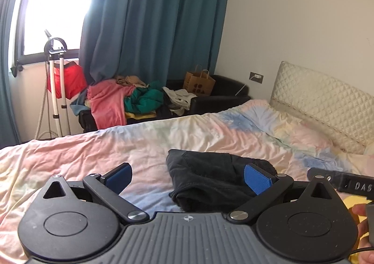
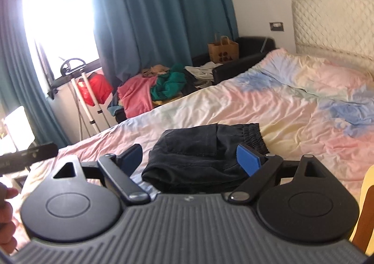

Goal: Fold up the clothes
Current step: 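Withdraw both open tools from the folded bundle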

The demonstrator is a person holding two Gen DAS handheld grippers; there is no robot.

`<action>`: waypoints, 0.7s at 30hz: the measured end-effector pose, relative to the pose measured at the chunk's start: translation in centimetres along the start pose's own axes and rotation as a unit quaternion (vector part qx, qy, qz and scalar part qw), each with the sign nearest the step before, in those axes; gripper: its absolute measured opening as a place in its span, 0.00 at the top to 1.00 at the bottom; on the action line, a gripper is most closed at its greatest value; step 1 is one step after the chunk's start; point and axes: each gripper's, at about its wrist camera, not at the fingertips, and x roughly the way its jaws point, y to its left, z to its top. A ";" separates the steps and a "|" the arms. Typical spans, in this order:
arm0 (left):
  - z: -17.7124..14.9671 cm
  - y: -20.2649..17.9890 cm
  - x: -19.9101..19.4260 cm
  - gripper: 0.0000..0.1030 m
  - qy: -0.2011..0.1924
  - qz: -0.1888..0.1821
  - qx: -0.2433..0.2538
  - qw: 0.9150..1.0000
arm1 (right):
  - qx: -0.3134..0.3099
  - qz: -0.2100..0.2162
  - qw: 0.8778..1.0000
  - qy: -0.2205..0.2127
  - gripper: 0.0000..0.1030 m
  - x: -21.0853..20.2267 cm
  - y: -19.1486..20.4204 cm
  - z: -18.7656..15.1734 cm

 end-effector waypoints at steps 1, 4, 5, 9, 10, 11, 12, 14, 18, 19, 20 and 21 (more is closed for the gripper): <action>-0.6 -0.1 -0.3 0.00 -0.001 0.003 0.001 1.000 | -0.002 0.003 1.000 -0.001 0.13 -0.2 0.3 -0.7; -2.4 -0.2 -1.2 0.00 -0.004 0.013 0.005 1.000 | -0.012 0.006 1.000 -0.007 0.13 -0.6 1.2 -2.5; -3.0 -0.3 -1.5 0.00 -0.005 0.016 0.006 1.000 | -0.018 0.004 1.000 -0.011 0.13 -0.7 1.5 -3.1; -5.2 -0.5 -2.4 0.00 -0.007 0.027 0.011 1.000 | -0.034 -0.012 0.999 -0.025 0.13 -0.4 2.2 -5.1; -5.6 -0.5 -2.3 0.00 -0.005 0.029 0.015 0.999 | -0.037 -0.016 0.999 -0.027 0.13 -0.3 2.3 -5.6; -6.0 -0.5 -2.2 0.00 -0.003 0.032 0.019 0.999 | -0.039 -0.020 0.999 -0.030 0.13 -0.3 2.4 -6.1; -6.3 -0.6 -2.1 0.00 -0.001 0.031 0.022 0.999 | -0.042 -0.023 0.998 -0.033 0.13 -0.3 2.4 -6.5; -6.9 -0.4 -1.9 0.00 0.010 0.022 0.017 1.000 | -0.047 -0.030 0.998 -0.037 0.13 0.1 2.4 -7.2; -7.8 -0.3 -1.5 0.00 0.009 0.029 0.023 0.999 | -0.054 -0.043 0.997 -0.035 0.13 0.9 2.5 -8.5; -8.1 -0.4 -1.3 0.00 0.009 0.029 0.027 0.999 | -0.056 -0.047 0.997 -0.032 0.13 1.2 2.6 -8.8; -8.4 -0.5 -1.2 0.00 0.010 0.024 0.030 0.999 | -0.060 -0.050 0.996 -0.030 0.13 1.5 2.7 -9.2; -8.6 -0.5 -1.0 0.00 0.012 0.023 0.031 0.999 | -0.064 -0.055 0.996 -0.023 0.13 1.8 2.8 -9.4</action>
